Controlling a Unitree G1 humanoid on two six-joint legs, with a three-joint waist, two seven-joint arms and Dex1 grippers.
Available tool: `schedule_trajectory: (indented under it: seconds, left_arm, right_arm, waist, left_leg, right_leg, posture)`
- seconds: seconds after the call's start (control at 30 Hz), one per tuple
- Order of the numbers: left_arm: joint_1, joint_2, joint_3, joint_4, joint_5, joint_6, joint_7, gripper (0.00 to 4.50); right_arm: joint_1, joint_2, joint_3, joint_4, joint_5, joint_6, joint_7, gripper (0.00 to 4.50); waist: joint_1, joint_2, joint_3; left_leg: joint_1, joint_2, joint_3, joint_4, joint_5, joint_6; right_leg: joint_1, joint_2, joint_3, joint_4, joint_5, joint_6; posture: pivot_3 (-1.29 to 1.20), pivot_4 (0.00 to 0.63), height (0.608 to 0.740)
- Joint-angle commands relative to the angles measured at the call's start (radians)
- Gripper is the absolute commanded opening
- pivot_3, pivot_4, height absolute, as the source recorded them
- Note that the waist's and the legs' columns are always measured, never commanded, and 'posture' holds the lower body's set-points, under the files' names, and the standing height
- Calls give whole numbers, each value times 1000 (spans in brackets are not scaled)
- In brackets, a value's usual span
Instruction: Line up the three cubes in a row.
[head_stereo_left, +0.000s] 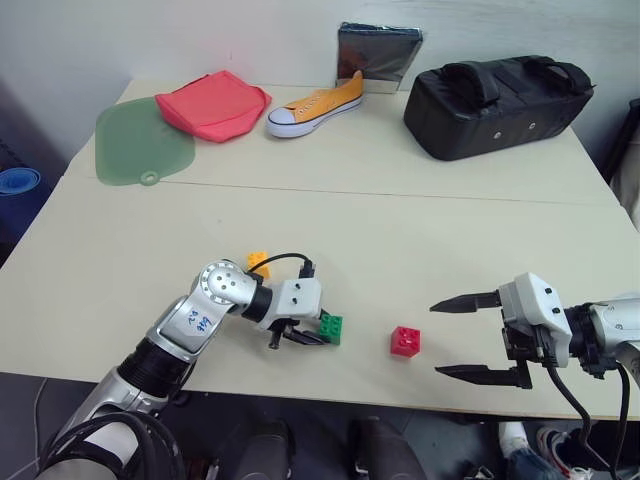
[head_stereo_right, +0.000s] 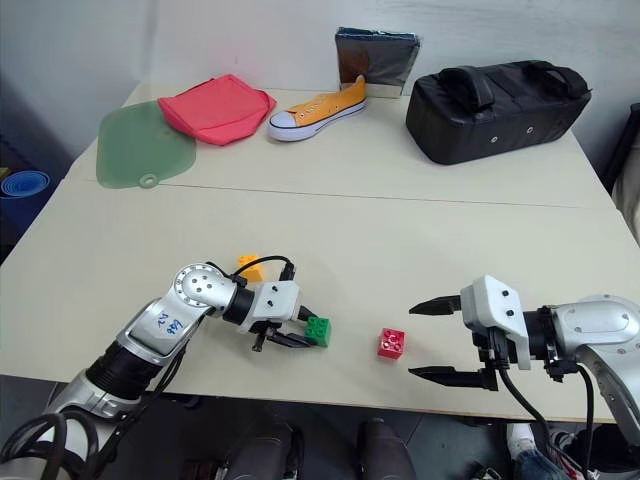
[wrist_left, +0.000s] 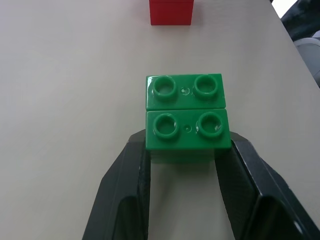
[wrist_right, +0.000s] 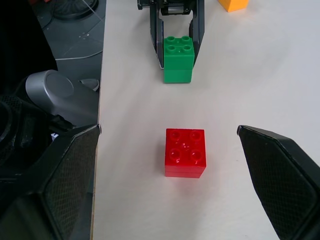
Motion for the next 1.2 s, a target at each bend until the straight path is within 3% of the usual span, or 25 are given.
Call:
schedule_trajectory:
  seconds: [0.03,0.3,0.43,0.67,0.8,0.93,1.1,1.2]
  left_arm:
    - [3,2,6,-48,-24,41,-19,2200]
    - [-9,32,105,-120,-125,110,-46,4460]
    - [-33,60,186,-131,-174,116,-48,4488]
    - [16,217,435,-127,-322,202,-72,4488]
    - [201,316,649,-95,-344,165,-58,4488]
    - [417,343,847,-73,-348,168,-19,4488]
    - [586,358,938,-9,-297,49,-12,4488]
    - [503,368,861,31,-296,13,-19,4488]
  right_arm:
    - [-8,8,-18,-14,6,-18,-7,4500]
    - [-23,14,2,1,-4,-30,-6,4500]
    - [-40,22,21,15,-10,-39,-4,4500]
    - [-135,34,46,62,7,-32,18,4500]
    - [-233,41,40,93,65,26,17,4500]
    - [-297,45,59,121,69,37,29,4500]
    - [-346,52,83,144,63,40,49,4500]
    - [-370,57,100,155,53,38,53,4500]
  waist:
    - [0,0,0]
    - [1,0,0]
    - [0,0,0]
    - [-17,0,0]
    - [-25,0,0]
    - [-18,0,0]
    - [-11,0,0]
    - [-1,0,0]
  left_leg:
    - [0,0,0,0,0,0]
    - [0,0,0,1,0,0]
    - [0,0,0,1,0,0]
    - [0,0,0,1,0,0]
    - [1,1,0,-1,0,0]
    - [2,1,-1,-4,0,0]
    - [2,0,-1,-6,-1,1]
    - [1,0,-1,-6,-4,6]
  right_leg:
    - [0,0,0,0,0,0]
    - [0,0,0,0,0,0]
    - [0,0,0,1,0,0]
    - [0,0,0,1,0,0]
    - [-1,0,1,1,0,0]
    - [0,-2,0,-2,0,-1]
    - [0,-3,0,-6,0,-1]
    - [1,-4,-2,-6,0,-1]
  posture:
    - [0,150,740]
    - [0,150,740]
    - [0,150,740]
    - [0,150,740]
    - [0,150,740]
    - [0,150,740]
    - [0,150,740]
    - [0,150,740]
